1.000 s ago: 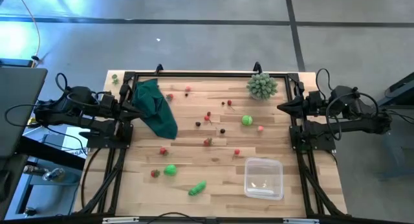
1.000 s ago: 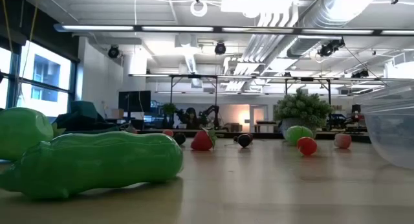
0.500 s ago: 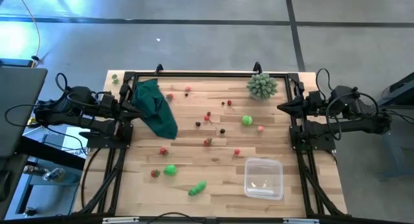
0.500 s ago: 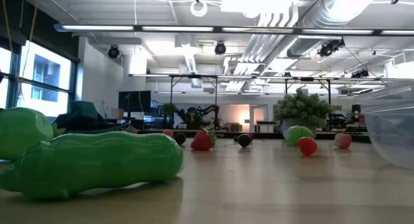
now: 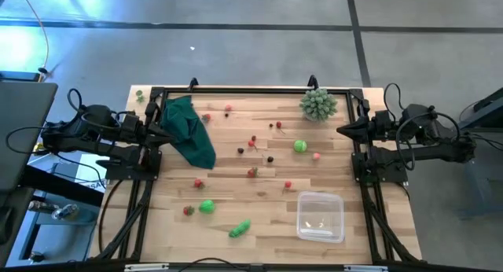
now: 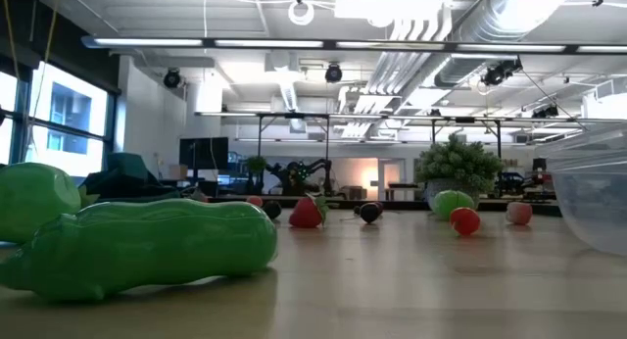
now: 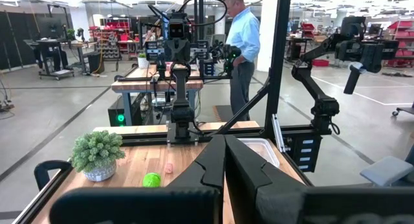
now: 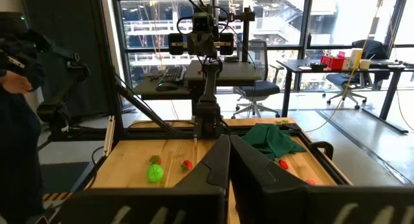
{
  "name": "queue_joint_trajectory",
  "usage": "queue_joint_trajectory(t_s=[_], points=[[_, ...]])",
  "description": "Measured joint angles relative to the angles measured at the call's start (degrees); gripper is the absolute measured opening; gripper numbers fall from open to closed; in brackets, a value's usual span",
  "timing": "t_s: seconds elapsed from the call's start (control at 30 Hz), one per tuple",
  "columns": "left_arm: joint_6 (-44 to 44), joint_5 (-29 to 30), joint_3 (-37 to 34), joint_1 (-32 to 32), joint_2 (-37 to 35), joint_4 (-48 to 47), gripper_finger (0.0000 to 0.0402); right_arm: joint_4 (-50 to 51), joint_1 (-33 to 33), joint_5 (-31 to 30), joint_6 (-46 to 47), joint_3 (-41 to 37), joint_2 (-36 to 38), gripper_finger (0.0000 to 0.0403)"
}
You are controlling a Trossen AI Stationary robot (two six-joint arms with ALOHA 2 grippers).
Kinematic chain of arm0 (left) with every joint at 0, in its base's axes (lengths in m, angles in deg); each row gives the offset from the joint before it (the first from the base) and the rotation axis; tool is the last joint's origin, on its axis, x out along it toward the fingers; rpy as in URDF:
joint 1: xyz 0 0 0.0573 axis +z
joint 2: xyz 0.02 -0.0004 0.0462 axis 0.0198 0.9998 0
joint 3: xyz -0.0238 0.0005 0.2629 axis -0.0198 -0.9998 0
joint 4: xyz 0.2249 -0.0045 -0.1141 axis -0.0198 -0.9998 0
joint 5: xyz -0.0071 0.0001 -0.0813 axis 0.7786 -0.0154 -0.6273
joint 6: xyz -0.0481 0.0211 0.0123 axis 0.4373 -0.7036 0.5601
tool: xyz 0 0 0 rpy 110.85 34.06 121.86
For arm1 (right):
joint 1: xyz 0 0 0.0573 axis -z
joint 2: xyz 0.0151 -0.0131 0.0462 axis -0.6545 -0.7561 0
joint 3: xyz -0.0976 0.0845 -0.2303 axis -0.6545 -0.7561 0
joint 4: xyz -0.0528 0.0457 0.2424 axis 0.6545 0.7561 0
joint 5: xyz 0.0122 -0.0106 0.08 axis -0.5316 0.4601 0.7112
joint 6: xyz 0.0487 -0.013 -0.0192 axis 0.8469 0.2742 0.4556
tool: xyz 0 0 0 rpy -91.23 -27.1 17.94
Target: Pick and placing Produce into tupperware
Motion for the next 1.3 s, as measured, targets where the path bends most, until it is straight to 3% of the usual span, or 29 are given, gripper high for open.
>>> queue_joint_trajectory(t_s=[0.93,1.1,1.3], points=[[0.8,3.7,0.0,0.0,0.2,0.0,0.0001,-0.7,0.0,-1.1,0.2,0.0,0.0,0.0],[1.6,4.8,0.0,0.0,0.2,0.9,0.0001,-4.6,0.0,-1.8,13.6,0.0,-0.1,0.0],[0.4,8.8,0.0,0.0,0.6,5.3,0.0001,-12.4,0.0,-9.3,25.9,0.0,-0.8,0.0]])
